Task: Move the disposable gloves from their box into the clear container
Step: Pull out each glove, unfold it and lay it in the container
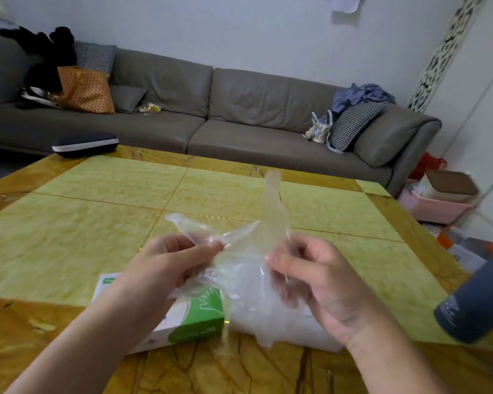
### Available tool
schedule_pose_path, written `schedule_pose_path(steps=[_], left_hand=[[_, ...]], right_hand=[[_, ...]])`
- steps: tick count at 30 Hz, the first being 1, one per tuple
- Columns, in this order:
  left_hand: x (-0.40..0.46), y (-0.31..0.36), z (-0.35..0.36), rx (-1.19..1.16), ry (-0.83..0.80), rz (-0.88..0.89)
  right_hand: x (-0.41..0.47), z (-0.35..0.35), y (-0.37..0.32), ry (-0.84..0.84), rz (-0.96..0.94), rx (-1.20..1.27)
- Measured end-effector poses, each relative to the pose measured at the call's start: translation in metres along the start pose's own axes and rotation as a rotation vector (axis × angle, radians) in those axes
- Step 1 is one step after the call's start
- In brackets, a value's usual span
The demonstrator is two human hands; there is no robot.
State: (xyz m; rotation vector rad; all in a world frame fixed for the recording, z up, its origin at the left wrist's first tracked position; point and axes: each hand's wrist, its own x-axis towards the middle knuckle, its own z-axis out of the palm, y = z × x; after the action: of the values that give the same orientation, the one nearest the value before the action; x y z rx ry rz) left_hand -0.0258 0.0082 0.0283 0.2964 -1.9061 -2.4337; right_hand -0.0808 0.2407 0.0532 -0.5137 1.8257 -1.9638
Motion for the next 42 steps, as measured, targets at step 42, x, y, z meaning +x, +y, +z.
schedule_pose_path(steps=[42], left_hand=[[0.059,-0.034,0.113,1.621,-0.394,0.022]], right_hand=[[-0.006,-0.072,0.029,0.574,0.265,-1.047]])
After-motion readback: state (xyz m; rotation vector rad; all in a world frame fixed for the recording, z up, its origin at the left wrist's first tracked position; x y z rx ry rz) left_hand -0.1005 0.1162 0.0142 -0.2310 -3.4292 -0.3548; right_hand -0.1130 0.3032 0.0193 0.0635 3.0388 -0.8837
